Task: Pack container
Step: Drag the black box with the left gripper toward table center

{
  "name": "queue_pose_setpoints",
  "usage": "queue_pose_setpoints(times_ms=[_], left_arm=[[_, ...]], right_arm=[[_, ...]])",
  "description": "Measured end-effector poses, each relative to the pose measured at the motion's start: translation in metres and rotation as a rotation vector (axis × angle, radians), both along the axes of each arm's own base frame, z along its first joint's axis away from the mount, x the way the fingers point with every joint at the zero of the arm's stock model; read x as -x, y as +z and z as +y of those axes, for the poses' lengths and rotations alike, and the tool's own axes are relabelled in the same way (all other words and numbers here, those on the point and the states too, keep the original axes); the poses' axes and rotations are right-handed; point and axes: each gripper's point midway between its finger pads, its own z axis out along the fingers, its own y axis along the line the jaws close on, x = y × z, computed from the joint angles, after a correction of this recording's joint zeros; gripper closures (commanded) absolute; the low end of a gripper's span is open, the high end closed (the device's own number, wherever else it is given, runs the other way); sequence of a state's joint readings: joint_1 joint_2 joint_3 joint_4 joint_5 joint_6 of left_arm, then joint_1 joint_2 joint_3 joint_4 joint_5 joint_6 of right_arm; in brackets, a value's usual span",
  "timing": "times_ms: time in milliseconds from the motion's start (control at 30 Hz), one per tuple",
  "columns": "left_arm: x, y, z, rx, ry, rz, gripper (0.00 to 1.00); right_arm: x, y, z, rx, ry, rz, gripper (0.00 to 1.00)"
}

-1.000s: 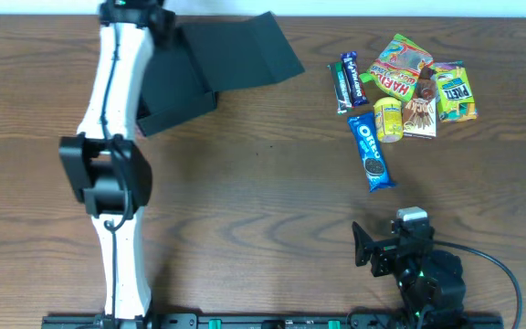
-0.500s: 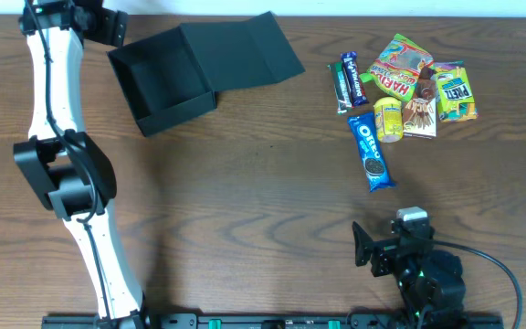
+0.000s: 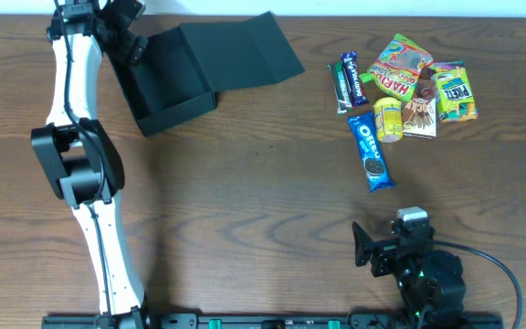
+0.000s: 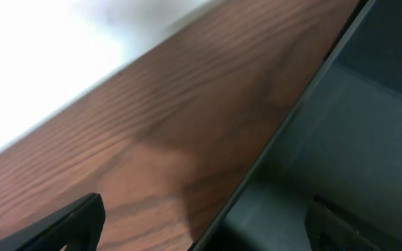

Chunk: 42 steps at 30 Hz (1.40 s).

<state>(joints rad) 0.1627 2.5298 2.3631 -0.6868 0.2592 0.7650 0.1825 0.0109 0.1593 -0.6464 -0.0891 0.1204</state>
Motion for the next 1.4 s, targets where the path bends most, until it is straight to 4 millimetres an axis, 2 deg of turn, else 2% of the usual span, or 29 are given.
queue_pose_setpoints(times_ms=[100, 233, 267, 333, 400, 567, 667, 900, 1033, 1133, 1233, 1400], left_arm=[[-0.005, -0.013, 0.001, -0.003, -0.003, -0.004, 0.08], [-0.015, -0.029, 0.003, -0.007, -0.003, -0.023, 0.18], [-0.016, -0.033, 0.003, -0.010, -0.006, -0.022, 0.22], [-0.016, -0.041, 0.003, -0.010, -0.007, -0.016, 0.39], [-0.015, -0.046, 0.002, -0.010, -0.011, -0.007, 0.50], [-0.016, -0.046, 0.002, -0.006, -0.013, -0.011, 0.66], [-0.015, -0.047, -0.001, 0.013, -0.018, -0.005, 0.73], [-0.006, -0.047, -0.015, 0.085, 0.013, 0.043, 0.78], [0.011, -0.048, -0.032, 0.111, 0.031, 0.128, 0.85], [0.034, -0.050, -0.052, 0.113, 0.046, 0.235, 0.92], [0.070, -0.053, -0.083, 0.117, 0.013, 0.384, 0.94], [0.117, -0.052, -0.125, 0.156, 0.093, 0.589, 0.94]], right_arm=[[0.000, 0.000, 0.000, 0.000, 0.000, 0.000, 0.01], [0.000, 0.000, 0.000, 0.000, 0.000, 0.000, 0.01], [0.000, 0.000, 0.000, 0.000, 0.000, 0.000, 0.01], [0.000, 0.000, 0.000, 0.000, 0.000, 0.000, 0.01], [0.000, 0.000, 0.000, 0.000, 0.000, 0.000, 0.01], [0.000, 0.000, 0.000, 0.000, 0.000, 0.000, 0.01], [0.000, 0.000, 0.000, 0.000, 0.000, 0.000, 0.01], [0.000, 0.000, 0.000, 0.000, 0.000, 0.000, 0.01], [0.000, 0.000, 0.000, 0.000, 0.000, 0.000, 0.01], [0.000, 0.000, 0.000, 0.000, 0.000, 0.000, 0.01], [0.000, 0.000, 0.000, 0.000, 0.000, 0.000, 0.01], [0.000, 0.000, 0.000, 0.000, 0.000, 0.000, 0.01]])
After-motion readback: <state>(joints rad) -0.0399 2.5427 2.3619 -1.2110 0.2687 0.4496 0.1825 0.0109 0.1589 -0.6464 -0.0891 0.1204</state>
